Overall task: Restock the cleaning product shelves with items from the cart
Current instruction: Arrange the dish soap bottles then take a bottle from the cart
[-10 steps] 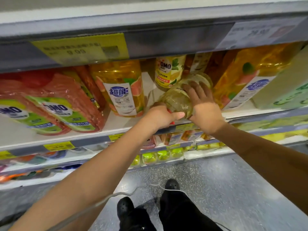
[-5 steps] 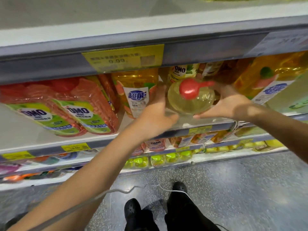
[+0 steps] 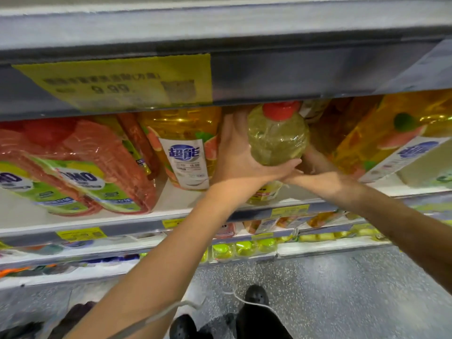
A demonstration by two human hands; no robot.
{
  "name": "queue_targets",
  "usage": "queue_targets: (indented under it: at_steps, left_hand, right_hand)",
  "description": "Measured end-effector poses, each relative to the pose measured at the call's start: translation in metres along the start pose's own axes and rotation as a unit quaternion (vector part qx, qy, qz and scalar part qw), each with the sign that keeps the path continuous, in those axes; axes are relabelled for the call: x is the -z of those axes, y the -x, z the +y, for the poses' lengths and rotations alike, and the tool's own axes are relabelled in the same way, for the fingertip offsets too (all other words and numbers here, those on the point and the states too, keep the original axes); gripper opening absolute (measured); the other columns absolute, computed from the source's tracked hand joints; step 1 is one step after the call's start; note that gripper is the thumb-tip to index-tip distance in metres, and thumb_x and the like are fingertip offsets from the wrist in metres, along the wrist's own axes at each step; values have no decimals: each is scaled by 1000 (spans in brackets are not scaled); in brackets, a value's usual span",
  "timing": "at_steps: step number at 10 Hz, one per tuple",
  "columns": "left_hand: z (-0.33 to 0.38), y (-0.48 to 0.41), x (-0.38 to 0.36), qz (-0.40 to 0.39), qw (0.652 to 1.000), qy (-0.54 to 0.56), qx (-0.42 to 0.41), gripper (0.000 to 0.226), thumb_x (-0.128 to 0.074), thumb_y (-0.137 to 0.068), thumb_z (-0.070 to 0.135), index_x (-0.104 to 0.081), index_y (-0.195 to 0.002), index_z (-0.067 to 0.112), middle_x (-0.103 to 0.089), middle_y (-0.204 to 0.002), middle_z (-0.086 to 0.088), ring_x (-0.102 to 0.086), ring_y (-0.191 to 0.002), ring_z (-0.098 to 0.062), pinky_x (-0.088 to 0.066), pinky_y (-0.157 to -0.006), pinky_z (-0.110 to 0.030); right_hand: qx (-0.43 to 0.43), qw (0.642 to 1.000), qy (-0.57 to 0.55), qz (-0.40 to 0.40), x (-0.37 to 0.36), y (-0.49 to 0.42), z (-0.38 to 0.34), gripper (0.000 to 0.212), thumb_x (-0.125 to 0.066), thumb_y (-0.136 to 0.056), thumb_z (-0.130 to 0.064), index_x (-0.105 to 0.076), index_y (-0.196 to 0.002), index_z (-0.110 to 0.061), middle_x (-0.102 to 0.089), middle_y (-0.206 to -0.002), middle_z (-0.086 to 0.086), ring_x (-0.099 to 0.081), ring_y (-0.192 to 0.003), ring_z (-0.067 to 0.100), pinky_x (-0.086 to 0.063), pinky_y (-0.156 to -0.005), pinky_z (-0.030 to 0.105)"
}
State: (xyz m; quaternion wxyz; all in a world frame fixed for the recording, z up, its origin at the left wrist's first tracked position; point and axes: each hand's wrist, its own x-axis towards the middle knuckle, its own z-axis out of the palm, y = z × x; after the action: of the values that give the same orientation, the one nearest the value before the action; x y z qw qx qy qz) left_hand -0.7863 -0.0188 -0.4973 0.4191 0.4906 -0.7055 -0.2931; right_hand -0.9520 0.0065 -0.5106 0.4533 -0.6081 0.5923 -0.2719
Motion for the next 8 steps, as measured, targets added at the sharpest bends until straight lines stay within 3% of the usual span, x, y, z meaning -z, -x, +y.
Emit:
queue_targets:
  at_steps: [1, 2, 3, 4, 5, 6, 7, 8]
  left_hand:
    - [-15, -3, -11, 93, 994, 0, -65, 95, -77, -49, 59, -36, -127, 23, -36, -115, 7, -28, -103, 8, -17, -87, 9]
    - [-23, -3, -18, 111, 990, 18, -85, 100, -67, -49, 64, -38, -132, 16, -38, -119, 6, -31, -106, 6, -18, -91, 9]
    - [-27, -3, -21, 105, 990, 38, -85, 96, -65, -46, 63, -30, -129, 30, -38, -117, 18, -32, -102, 14, -19, -88, 10]
    - [-27, -3, -23, 105, 988, 85, -81, 93, -68, -45, 62, -28, -126, 41, -37, -116, 32, -36, -105, 22, -27, -90, 5]
    - [-30, -4, -26, 126, 982, 103, -95, 92, -71, -48, 59, -30, -128, 40, -43, -122, 23, -46, -118, 0, -41, -99, -16]
    - [-35, -7, -30, 140, 978, 97, -125, 91, -72, -52, 58, -32, -130, 35, -48, -127, 7, -50, -121, -13, -45, -100, -32]
    - [-37, -9, -33, 162, 973, 83, -145, 89, -71, -54, 58, -33, -130, 29, -47, -127, 3, -50, -121, -16, -45, -100, -34]
    - [-39, -10, -35, 168, 970, 91, -148, 89, -72, -54, 56, -34, -129, 28, -45, -125, 6, -49, -120, -14, -41, -102, -28]
  right_hand:
    - [3, 999, 20, 37, -16, -4, 5, 57, -60, -87, 7, -32, -125, -25, -46, -102, -22, -51, -78, -30, -39, -71, -3]
    - [-8, 997, 0, 77, -27, -10, 25, 51, -56, -93, -5, -36, -139, -6, -53, -115, -10, -59, -100, -8, -41, -75, -1]
    - [8, 998, -23, 65, -35, -5, 22, 59, -52, -96, -13, -27, -145, 4, -52, -131, 12, -58, -107, 8, -42, -76, 0]
    - [54, 997, -26, 43, -31, -5, 17, 102, -49, -81, -69, -29, -140, 11, -47, -120, 6, -55, -90, -13, -31, -71, -9]
    - [8, 998, -55, 9, -24, -4, 19, 56, -51, -88, -59, -36, -127, -21, -44, -105, -20, -52, -112, -10, -34, -76, -8]
    - [68, 970, -218, -80, -11, -1, 20, 48, -79, -69, -38, -53, -109, -35, -65, -120, -11, -55, -122, 5, -45, -97, 15]
    - [113, 920, -372, 50, 2, -13, 27, 42, -75, -62, -13, -67, -103, -15, -73, -101, 5, -69, -94, 17, -55, -83, 30]
    - [129, 903, -288, 291, 6, -41, 20, 35, -67, -78, 4, -60, -96, -25, -68, -87, -8, -65, -82, 7, -51, -77, 25]
